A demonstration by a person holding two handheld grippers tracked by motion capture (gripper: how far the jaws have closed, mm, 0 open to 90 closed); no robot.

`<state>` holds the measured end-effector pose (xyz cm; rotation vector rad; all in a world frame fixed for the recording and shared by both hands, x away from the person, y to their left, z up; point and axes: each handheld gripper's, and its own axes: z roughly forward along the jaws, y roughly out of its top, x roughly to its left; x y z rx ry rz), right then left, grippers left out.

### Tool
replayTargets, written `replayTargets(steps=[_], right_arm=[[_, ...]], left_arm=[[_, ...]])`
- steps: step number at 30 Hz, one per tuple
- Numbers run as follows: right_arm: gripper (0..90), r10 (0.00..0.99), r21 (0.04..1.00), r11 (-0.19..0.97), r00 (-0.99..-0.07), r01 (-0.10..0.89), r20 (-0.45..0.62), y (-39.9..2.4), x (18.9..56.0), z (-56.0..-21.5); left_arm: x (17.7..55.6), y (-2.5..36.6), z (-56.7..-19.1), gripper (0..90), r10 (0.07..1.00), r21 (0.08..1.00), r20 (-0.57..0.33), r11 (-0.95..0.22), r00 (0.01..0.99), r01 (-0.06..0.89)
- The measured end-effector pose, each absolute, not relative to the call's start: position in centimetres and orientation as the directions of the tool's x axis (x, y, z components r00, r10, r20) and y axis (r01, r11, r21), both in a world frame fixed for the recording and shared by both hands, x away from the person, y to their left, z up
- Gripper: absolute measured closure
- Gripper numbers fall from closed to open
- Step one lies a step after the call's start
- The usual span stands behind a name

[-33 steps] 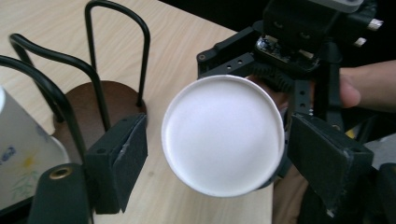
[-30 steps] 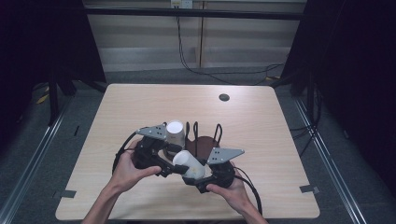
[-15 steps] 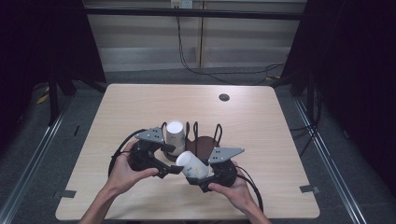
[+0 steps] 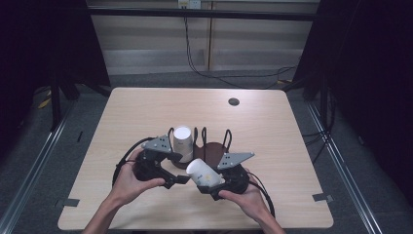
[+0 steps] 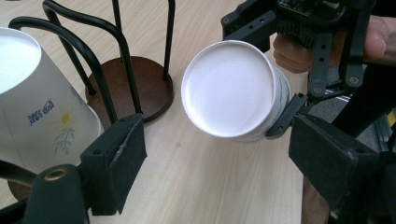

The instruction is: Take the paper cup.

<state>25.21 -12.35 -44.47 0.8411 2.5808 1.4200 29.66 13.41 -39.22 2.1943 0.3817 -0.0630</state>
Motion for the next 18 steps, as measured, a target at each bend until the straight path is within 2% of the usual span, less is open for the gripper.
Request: replayTargets(steps=[10, 18], right_arm=[[28.1, 0.5, 0.763, 0.497, -0.855, 0.413, 0.138, -12.6, 25.4, -43.2], [27.8, 0.505, 0.689, 0.567, -0.852, 0.451, 0.141, -12.8, 25.8, -43.3]], left_arm=[[29.7, 13.6, -40.0, 20.6, 0.237, 0.746, -0.14, -0.613, 0.961, 0.26], [29.7, 13.2, -40.4, 20.0, 0.222, 0.736, -0.124, -0.633, 0.967, 0.24]])
